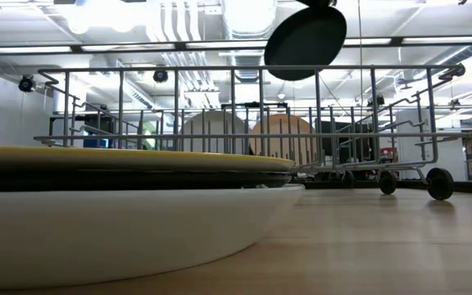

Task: Sort dishes
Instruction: Put the black plate into the dish rack

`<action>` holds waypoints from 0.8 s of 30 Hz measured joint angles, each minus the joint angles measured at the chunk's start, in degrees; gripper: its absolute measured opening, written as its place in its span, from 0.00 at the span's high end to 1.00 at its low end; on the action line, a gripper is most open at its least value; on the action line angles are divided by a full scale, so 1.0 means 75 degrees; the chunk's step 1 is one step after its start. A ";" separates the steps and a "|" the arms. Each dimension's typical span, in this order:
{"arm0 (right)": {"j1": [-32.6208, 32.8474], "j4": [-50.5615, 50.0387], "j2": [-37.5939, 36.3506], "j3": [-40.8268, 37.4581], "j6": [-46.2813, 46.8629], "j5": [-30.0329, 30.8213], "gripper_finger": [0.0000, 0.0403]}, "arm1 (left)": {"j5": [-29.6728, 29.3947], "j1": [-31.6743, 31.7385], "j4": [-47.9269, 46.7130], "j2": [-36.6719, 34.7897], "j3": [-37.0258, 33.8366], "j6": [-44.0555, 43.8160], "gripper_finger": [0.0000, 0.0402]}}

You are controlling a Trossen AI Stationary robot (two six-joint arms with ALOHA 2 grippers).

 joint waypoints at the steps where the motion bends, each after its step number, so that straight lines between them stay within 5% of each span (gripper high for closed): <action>1: -0.0033 0.0154 0.0000 -0.0051 -0.0243 -0.0014 1.00 | -0.0111 0.0000 -0.0003 -0.0128 -0.0131 -0.0048 0.59; 6: -0.0251 0.1086 0.0000 -0.0257 -0.1646 -0.0345 1.00 | -0.0501 0.0000 -0.0003 -0.0725 -0.0640 -0.0220 0.59; 17: -0.1117 0.3532 0.0000 -0.0280 -0.3950 -0.3348 1.00 | -0.1834 0.0000 0.0004 -0.1592 -0.0966 0.0496 0.59; 24: -0.1678 0.4037 -0.0002 -0.0303 -0.4586 -0.4493 1.00 | -0.2050 0.0161 0.0000 -0.2082 -0.1261 0.0646 0.59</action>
